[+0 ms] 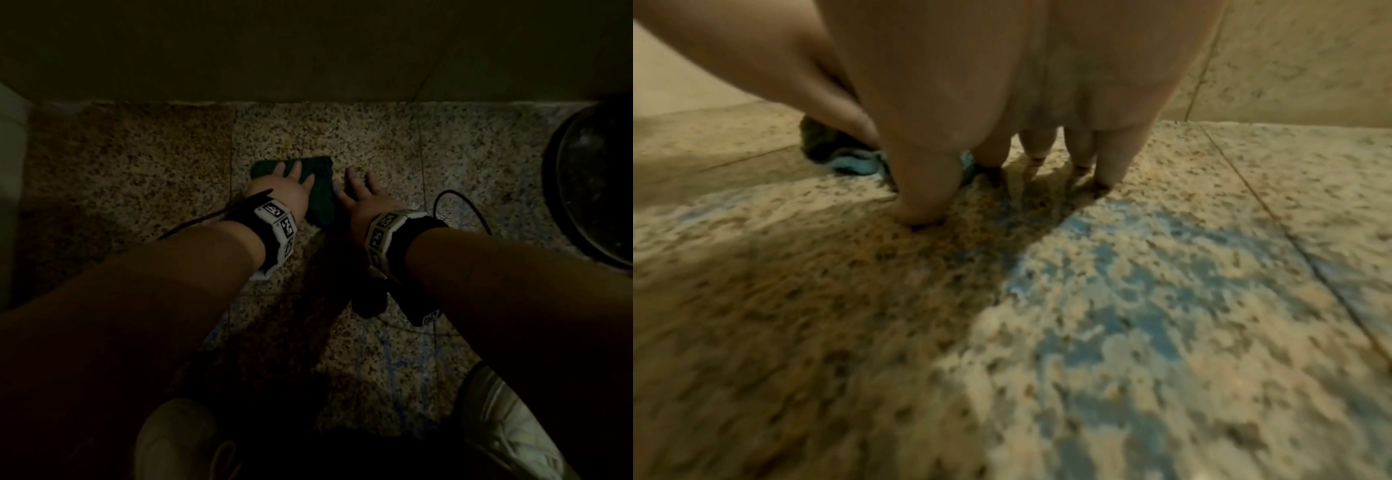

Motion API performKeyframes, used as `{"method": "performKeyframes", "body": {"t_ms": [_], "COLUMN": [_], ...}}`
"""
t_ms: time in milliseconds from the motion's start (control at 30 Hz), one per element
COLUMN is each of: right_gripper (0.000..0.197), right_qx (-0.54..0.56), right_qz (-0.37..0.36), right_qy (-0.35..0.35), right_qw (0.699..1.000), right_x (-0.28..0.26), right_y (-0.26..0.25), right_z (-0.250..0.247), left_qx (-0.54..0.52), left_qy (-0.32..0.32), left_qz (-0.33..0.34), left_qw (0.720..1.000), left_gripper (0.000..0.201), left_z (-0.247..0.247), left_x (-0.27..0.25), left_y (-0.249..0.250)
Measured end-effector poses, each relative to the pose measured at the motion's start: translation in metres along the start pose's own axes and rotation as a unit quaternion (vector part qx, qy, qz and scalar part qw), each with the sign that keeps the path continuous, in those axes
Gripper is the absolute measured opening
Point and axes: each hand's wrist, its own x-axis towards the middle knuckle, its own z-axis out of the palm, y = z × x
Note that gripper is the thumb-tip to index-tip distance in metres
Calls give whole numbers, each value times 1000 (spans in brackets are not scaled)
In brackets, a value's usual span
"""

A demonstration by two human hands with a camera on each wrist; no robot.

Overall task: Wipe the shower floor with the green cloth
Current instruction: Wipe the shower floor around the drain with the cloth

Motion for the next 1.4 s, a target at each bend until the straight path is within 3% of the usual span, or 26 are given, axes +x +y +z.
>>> {"method": "performKeyframes", "body": {"t_ms": [367, 767, 900, 1000, 1067, 1200, 1400], "right_gripper": [89, 76, 79, 87, 92, 96, 91], "right_qx": [-58, 0, 26, 25, 33, 37, 40], "right_qz": [2, -23, -48, -4, 29, 26, 26], "right_qy": [-27, -11, 50, 86, 66, 37, 34], "right_qw": [998, 1000, 997, 996, 997, 998, 998], "right_x": [-21, -6, -9, -15, -16, -15, -10], "right_y": [-13, -4, 22, 52, 68, 80, 81], "right_z": [-7, 3, -2, -2, 3, 13, 15], "left_qx": [-13, -31, -59, -65, -61, -42, -24], "left_qy": [-82, -58, -54, -39, -48, -29, -10], "left_qz": [-2, 9, 20, 39, 45, 49, 48], "left_qw": [997, 998, 997, 996, 996, 997, 998], "left_gripper": [83, 80, 79, 77, 77, 73, 74], "left_z": [9, -13, -7, 4, 13, 26, 6], "left_x": [-16, -5, -9, -12, -16, -18, -12], "left_y": [24, 16, 13, 13, 16, 19, 23]}}
